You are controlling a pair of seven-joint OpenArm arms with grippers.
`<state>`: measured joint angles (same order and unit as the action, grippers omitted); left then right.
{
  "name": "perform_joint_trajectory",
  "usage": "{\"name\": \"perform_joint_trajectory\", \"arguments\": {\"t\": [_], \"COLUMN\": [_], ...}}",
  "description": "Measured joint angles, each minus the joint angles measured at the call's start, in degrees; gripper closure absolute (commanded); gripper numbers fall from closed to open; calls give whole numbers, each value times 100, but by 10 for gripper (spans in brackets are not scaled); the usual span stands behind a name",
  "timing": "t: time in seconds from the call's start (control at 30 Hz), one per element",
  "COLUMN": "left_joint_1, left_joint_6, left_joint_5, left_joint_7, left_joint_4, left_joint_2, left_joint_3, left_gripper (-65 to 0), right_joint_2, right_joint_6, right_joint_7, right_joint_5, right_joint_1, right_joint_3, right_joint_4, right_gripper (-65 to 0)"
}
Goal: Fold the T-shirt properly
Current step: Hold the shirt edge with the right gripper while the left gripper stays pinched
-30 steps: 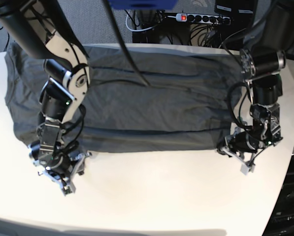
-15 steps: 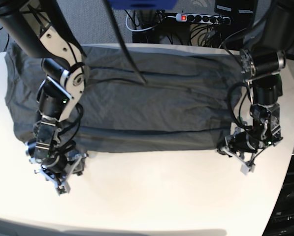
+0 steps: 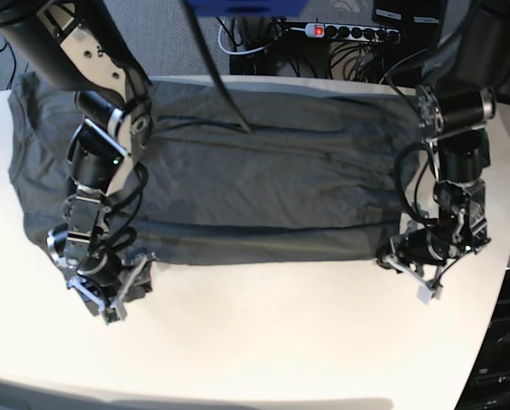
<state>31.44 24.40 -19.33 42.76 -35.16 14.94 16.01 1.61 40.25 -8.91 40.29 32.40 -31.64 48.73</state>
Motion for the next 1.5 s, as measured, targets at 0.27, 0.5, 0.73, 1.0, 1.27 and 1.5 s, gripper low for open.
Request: {"name": "perform_joint_trajectory", "arguments": {"t": [0.27, 0.5, 0.73, 1.0, 1.27, 1.5], "left_joint_1": [0, 0, 0, -20, -66, -66], "left_joint_6": [0, 2, 2, -11, -63, -63], "left_joint_5": [-2, -2, -2, 15, 109, 107], "left_joint_7": [4, 0, 2, 44, 157, 149], "left_joint_4": [2, 0, 0, -116, -289, -289], "left_joint_2": [11, 11, 13, -7, -33, -33], "left_joint_3": [0, 0, 0, 0, -7, -4], "left_gripper": [-39, -39, -39, -39, -37, -37], "right_joint_2": [-129, -256, -337, -450, -461, -542], "right_joint_6": [-35, -22, 0, -39, -39, -39], "right_joint_7": [37, 39, 44, 492, 503, 507], "right_joint_5": [-2, -17, -22, -24, -20, -20], "right_joint_1": [273, 446, 601, 555, 551, 555], "right_joint_3": [-7, -7, -4, -4, -4, -7], "right_joint_4": [-754, -1169, -1178, -1423, -1526, -1526], "right_gripper": [-415, -415, -415, -415, -415, -415]}}
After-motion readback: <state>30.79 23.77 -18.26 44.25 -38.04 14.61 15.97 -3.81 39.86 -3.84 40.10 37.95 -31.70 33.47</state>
